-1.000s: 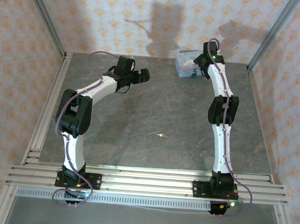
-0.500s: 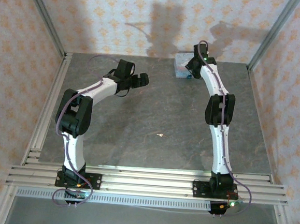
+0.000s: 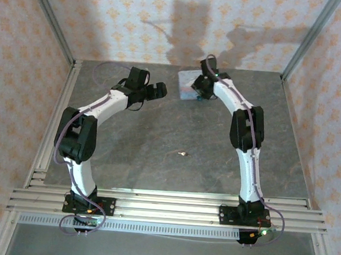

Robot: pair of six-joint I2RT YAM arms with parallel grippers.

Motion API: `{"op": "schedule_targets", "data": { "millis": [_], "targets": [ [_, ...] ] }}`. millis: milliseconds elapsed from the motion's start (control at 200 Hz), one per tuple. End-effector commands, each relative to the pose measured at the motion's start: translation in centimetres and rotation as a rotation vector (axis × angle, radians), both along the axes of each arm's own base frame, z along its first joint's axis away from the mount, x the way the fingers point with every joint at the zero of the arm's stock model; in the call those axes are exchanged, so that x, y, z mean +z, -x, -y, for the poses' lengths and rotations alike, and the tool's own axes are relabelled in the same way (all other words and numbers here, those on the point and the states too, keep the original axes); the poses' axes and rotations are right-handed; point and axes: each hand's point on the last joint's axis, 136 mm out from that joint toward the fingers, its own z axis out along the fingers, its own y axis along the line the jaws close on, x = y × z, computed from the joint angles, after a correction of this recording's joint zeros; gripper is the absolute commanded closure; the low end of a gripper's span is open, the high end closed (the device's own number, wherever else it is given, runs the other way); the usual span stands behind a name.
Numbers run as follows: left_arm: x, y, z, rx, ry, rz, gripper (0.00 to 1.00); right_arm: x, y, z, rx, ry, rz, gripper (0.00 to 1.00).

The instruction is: Unlock the padlock with the key

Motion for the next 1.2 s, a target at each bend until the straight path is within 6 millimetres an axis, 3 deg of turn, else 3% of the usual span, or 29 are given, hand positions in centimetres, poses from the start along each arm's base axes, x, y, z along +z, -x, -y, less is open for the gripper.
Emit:
{"op": "schedule_targets", "data": {
  "millis": [0,170,315,520,726,876,996,1096,1196],
  "targets": [
    [-0.1,1.4,-1.8,0.034,-0.046,-0.031,0.0,-3.1,6.2,-6.2,0.122,-0.028,-0.154,0.59],
    [-1.1,3.1,-4.7,0.111,-0.041,-0.077,0.0,-3.2,9.8,-11.8,0.232,-0.044,-0.17,0.59],
    [-1.8,4.9,-7.7,0.196,-0.025,-0.093,0.0,-3.0,11.5,-15.6,0.3,-0.053,-0.165,0.59],
    [-2.5,7.0,-10.8,0.257,-0.041,-0.121,0.0,-2.2,11.4,-17.1,0.312,-0.07,-0.151,0.56],
    [-2.6,7.4,-10.6,0.231,-0.02,-0.116,0.01,1.9,10.9,-18.0,0.331,-0.132,-0.127,0.34],
    [-1.1,7.6,-10.4,0.174,-0.056,-0.083,0.04,6.1,10.9,-17.5,0.384,-0.152,-0.087,0.27],
    [0.2,8.4,-10.0,0.118,-0.079,-0.067,0.07,8.7,11.2,-15.4,0.413,-0.099,-0.034,0.26],
    [0.5,9.8,-8.8,0.052,-0.108,-0.078,0.11,9.3,12.6,-12.8,0.45,-0.016,-0.019,0.29],
    [0.0,11.7,-6.8,-0.035,-0.164,-0.104,0.12,7.8,15.4,-9.5,0.472,0.078,-0.054,0.38]
  ]
}}
